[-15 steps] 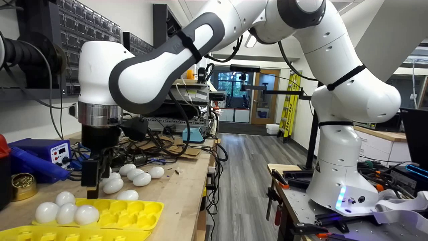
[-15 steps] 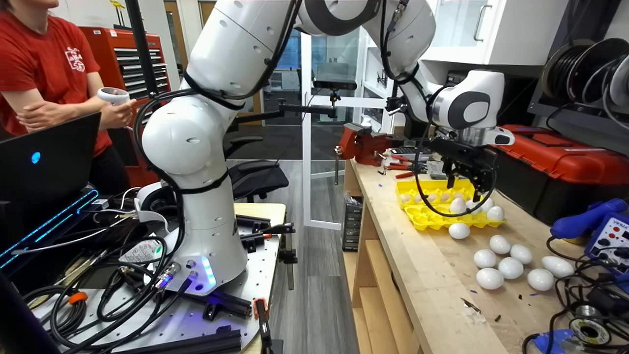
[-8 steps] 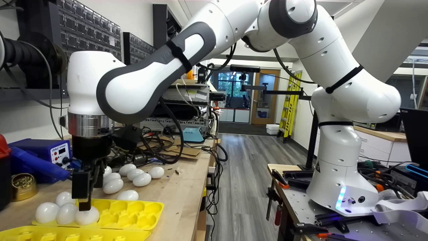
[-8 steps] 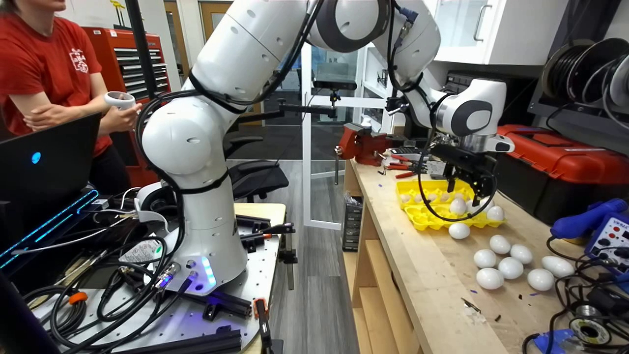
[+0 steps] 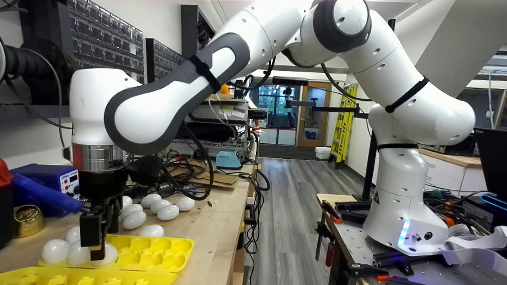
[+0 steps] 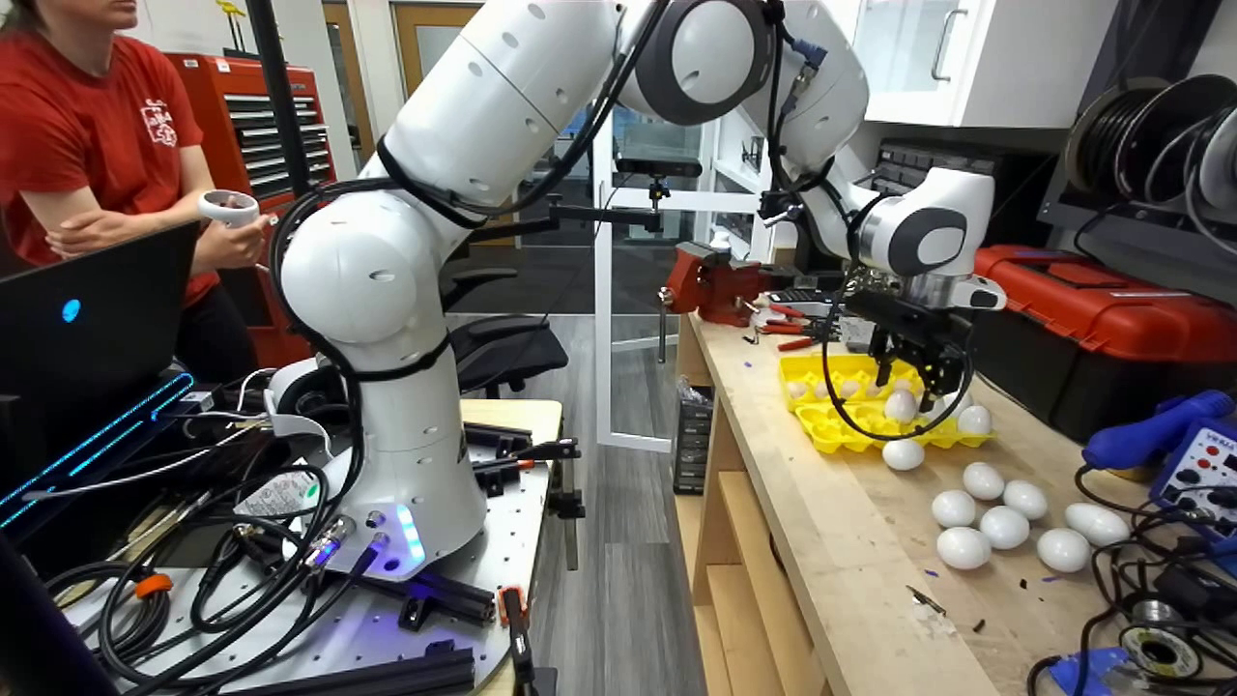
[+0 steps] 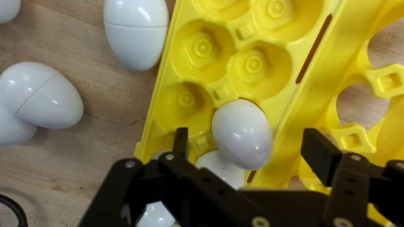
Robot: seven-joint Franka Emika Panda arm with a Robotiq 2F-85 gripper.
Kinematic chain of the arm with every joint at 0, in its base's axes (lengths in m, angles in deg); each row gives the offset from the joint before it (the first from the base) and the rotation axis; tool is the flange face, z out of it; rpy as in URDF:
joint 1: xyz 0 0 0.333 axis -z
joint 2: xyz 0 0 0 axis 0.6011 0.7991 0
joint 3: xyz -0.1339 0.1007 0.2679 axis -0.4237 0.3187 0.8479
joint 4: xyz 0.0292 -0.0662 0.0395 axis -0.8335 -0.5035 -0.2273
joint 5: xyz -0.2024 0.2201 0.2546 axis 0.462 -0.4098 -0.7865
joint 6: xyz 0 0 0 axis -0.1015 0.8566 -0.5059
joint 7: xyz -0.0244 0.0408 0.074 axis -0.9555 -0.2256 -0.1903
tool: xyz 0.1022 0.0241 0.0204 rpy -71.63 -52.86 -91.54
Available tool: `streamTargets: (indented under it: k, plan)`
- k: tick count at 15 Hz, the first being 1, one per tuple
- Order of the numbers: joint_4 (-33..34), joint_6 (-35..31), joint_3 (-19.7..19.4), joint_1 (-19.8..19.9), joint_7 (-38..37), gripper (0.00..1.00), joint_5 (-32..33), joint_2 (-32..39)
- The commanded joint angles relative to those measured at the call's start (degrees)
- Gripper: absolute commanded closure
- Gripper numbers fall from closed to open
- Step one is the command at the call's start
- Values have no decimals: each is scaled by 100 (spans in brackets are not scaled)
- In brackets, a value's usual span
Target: Take one egg from the carton and put it on the table
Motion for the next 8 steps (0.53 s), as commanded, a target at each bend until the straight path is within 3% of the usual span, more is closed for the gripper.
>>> streamTargets:
  k: [1,3,4,5,6,8]
  plan:
    - [176,196,12,6,28,40,-95,122]
    - [165,182,26,25,25,54,-136,157]
    - [163,161,45,39,37,55,-175,180]
    - [164,143,55,44,41,48,-204,200]
    - [166,113,67,46,50,29,-227,219]
    - [171,71,76,34,53,22,-251,216]
